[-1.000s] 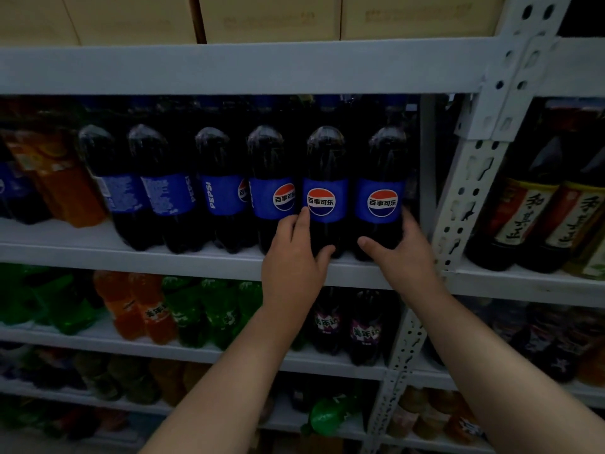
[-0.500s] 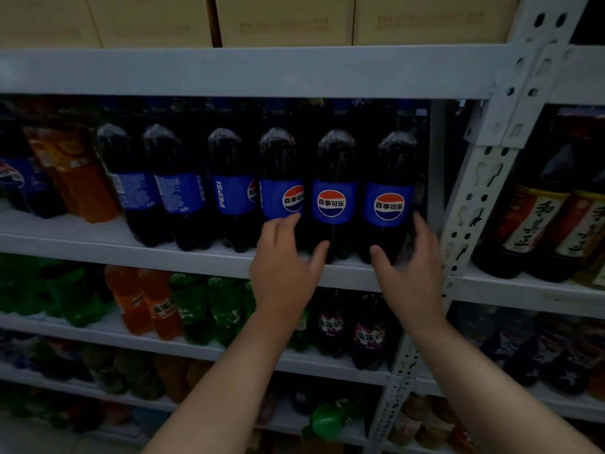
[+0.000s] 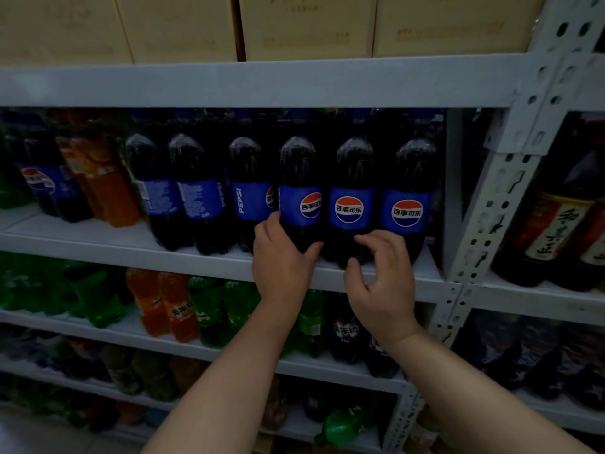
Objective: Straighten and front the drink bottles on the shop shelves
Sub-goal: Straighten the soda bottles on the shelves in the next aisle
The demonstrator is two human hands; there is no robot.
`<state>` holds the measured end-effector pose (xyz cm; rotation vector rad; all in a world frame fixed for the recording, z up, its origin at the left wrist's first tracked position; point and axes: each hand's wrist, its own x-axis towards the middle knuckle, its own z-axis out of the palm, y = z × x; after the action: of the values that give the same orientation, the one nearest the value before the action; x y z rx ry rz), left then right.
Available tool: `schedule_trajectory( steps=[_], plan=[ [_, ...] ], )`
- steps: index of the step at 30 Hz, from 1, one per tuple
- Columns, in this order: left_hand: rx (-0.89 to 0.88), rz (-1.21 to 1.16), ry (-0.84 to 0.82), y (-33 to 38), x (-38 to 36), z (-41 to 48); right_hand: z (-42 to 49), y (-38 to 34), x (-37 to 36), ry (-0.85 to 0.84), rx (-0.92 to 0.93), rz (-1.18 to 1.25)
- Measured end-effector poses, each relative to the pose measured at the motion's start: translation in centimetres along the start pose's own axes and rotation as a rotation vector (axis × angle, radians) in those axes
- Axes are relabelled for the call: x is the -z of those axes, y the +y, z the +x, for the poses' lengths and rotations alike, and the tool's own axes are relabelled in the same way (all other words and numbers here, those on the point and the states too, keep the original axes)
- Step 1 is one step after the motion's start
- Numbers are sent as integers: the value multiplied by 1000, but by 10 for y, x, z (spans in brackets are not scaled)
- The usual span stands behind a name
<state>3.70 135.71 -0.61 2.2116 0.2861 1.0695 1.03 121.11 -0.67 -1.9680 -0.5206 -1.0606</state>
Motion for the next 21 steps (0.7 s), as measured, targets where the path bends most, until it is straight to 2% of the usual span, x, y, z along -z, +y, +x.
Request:
schedule_trajectory(
  steps=[4, 9, 13, 15, 17, 21],
  plan=[
    [-7, -29, -1, -2, 2, 0, 4, -4, -1, -25, 65, 6],
    [-7, -74, -24, -7, 5, -1, 22, -23, -2, -133, 166, 8],
    [-38, -34, 4, -13, 5, -12, 72, -55, -3, -93, 309, -48],
    [-51, 20, 54, -16, 3, -18, 101, -67, -5, -44, 411, -161],
    [-13, 37, 60, -15, 1, -18, 125, -76, -11, -73, 457, -349],
    [80, 61, 3, -14, -2, -9, 141, -85, -33, -237, 345, -727]
  ],
)
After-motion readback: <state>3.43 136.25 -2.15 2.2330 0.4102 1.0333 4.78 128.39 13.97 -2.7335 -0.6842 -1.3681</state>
